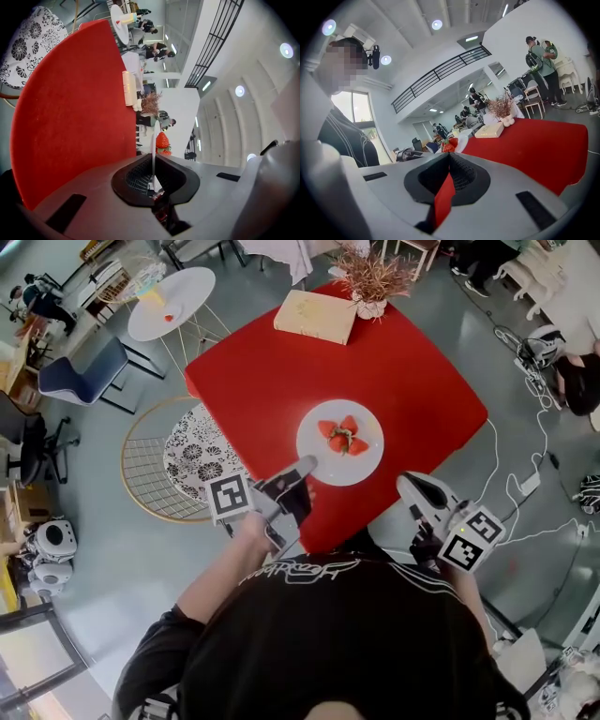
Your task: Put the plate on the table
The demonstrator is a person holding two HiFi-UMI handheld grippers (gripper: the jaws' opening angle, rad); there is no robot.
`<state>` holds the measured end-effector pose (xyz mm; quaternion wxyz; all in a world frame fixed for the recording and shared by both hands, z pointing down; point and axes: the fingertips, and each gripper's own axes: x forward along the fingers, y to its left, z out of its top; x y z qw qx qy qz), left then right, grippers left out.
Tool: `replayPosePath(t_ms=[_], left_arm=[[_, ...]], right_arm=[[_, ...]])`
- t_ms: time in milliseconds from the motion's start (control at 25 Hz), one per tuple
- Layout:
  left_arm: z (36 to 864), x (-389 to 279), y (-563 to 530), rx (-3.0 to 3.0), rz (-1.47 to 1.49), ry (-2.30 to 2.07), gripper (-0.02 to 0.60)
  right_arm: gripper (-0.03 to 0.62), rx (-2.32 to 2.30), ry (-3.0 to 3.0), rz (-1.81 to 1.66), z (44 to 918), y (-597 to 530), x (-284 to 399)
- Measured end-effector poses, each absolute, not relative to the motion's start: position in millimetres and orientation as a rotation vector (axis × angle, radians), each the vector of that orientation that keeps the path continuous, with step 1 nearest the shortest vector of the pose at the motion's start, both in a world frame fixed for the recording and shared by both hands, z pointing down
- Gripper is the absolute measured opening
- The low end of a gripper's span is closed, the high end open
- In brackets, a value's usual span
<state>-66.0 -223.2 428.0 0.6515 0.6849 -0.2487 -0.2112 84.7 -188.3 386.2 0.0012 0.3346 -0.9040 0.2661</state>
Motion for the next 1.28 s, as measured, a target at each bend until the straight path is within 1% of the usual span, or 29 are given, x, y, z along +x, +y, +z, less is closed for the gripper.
replayPosePath(t_ms=[320, 760, 1000, 1280], left_arm=[[431.3, -69.2, -238.8, 1.551, -0.502, -0.61, 0.018], [428.3, -66.9, -290.4, 1.563, -0.533, -0.657, 0.018], [442.5, -58.7, -312.5, 1.557, -0.513, -0.678, 0.018], [478.9, -51.0, -334.9, 1.518, -0.484, -0.708, 0.018]], right_arm=[[0.008, 1.01, -2.84, 0.868, 394.5, -197.2, 88.1], [0.008, 0.987, -2.82, 0.937, 409.1, -217.9, 100.5], [0.008, 1.0, -2.799, 0.973, 415.7, -225.8, 112.4], [0.008, 0.995, -2.783, 0.99, 419.4, -235.4, 123.2]])
